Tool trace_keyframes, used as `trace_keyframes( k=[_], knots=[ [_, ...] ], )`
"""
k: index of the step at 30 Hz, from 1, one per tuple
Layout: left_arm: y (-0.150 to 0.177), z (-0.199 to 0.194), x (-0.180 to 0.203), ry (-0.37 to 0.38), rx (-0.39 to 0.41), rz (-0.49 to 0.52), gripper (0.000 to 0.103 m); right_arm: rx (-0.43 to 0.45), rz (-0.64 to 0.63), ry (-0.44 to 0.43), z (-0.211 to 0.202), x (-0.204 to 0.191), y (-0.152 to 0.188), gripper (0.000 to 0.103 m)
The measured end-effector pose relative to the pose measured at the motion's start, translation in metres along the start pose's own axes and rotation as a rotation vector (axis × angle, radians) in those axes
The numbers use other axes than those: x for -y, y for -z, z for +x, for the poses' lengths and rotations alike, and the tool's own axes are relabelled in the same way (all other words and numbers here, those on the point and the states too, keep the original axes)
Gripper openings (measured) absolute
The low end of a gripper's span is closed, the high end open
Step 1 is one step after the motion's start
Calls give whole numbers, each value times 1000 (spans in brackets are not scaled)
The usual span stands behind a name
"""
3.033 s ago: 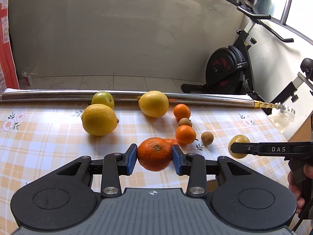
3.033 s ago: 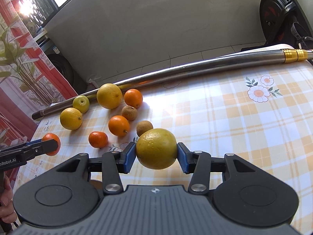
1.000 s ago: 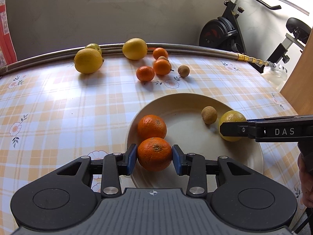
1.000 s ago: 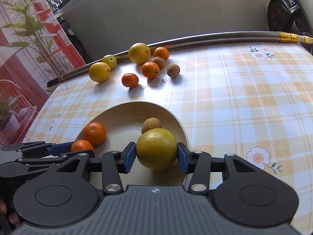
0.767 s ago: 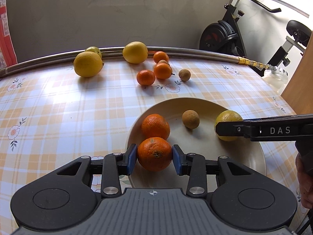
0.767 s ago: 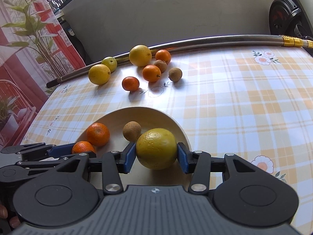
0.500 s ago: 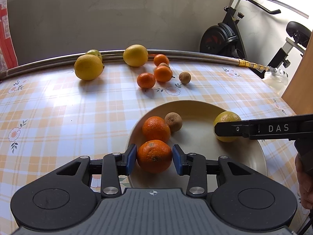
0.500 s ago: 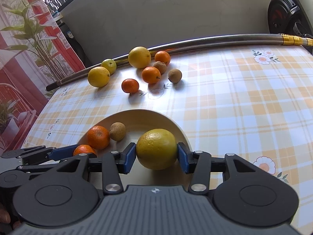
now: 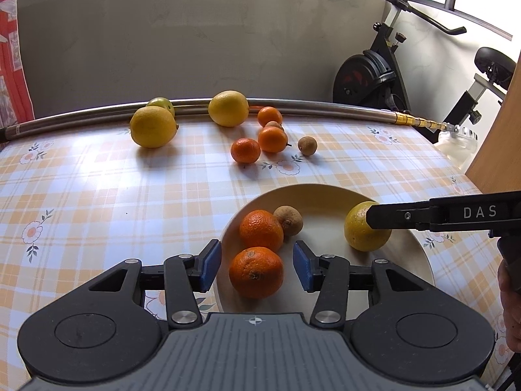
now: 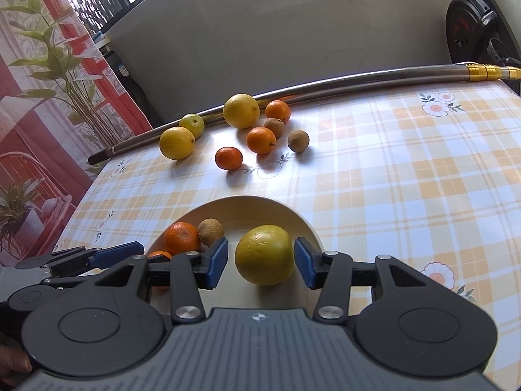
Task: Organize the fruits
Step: 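Lower grapefruit into the plate and open right gripper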
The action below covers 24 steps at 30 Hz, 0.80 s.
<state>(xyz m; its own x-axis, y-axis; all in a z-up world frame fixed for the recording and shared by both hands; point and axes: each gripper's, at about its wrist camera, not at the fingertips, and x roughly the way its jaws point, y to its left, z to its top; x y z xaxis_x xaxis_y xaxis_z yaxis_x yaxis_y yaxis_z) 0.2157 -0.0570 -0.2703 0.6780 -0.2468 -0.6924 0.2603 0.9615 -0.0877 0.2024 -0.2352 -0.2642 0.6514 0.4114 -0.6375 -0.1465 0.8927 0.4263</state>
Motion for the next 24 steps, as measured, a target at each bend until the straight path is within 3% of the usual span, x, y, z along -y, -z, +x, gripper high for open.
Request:
trace_keyframes(
  k=[7,17,24],
  knots=[
    [-3,-11,-3,7,22,-7,52,-27,-30,11,-3,-4,8,50],
    [-8,-22,-20,-7,46,-68,52,-23,0,-22,12,-2,6,28],
    [-11,-25,-33,-27,50,-112,52,-30,-28,-39,31,-17,-2,26]
  ],
)
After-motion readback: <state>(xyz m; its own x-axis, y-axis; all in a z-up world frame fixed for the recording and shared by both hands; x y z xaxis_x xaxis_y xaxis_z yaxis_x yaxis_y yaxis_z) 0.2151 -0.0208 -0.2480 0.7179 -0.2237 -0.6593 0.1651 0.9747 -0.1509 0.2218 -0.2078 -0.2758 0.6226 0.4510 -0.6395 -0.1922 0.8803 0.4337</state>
